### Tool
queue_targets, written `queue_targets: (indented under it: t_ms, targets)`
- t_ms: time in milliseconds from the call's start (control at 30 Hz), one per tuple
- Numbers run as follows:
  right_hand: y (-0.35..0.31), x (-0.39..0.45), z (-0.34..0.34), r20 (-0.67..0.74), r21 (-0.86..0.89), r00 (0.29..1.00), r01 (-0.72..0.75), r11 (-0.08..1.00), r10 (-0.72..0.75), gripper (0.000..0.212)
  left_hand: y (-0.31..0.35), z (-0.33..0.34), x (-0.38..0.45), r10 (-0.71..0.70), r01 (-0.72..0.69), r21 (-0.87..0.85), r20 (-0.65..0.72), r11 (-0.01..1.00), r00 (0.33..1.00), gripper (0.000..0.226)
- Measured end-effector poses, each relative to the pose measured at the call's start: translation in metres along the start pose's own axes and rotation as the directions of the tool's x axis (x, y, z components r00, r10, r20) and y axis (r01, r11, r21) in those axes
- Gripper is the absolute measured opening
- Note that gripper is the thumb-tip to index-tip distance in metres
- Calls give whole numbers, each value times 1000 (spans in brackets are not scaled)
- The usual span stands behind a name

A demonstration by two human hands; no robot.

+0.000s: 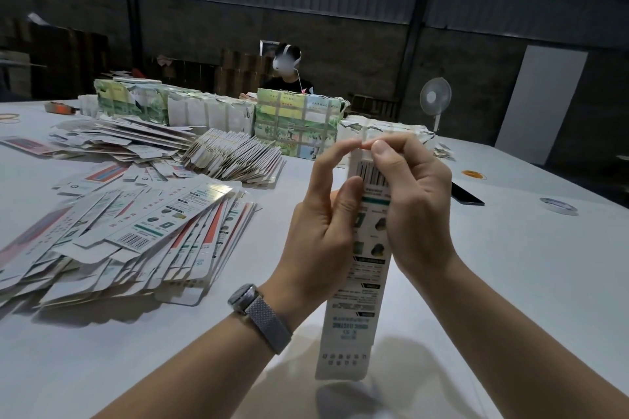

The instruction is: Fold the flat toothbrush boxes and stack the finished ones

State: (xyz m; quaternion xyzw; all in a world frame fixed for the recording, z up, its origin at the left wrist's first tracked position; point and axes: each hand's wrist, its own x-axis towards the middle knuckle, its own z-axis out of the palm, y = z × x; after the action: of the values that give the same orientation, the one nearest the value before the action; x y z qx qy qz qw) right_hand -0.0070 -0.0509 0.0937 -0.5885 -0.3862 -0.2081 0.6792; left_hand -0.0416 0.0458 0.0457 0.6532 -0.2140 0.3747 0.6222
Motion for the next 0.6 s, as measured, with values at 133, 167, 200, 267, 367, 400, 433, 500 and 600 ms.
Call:
queue_targets:
  t_ms: [133,167,200,267,367,400,433,500,600]
  targets:
    - [1,-1,1,31,25,999,-24,999,23,21,-1,0,0,14,-14,-32,-12,999,1000,29]
    - [1,-1,1,40,23,999,-25,999,24,21,-1,0,1,10,-11,-36,-20,999,1000,27]
    - [2,-1,1,50,19,999,-23,1000,22,20,-1,0,1,4,-5,-38,-26,999,1000,26]
    - [2,-3,2,74,31,997,-10,999,8,19,0,-1,2,-7,5,-40,-35,999,999,25]
    - [4,-6,4,102,125,995,-12,992,0,20,2,-3,3,-14,12,-43,-59,999,998,23]
    - [6,-7,5,106,148,994,-14,989,-2,21,3,-3,4,-14,12,-39,-64,999,998,22]
    - [7,-8,5,108,153,994,-12,988,-5,22,3,-3,4,-14,12,-34,-66,999,998,22]
    - [8,-9,6,115,140,993,-3,990,-13,25,4,-4,4,-10,8,-25,-66,1000,998,20]
    - [9,-10,7,116,148,993,9,989,-26,26,3,-4,3,-5,4,-17,-64,1000,998,18]
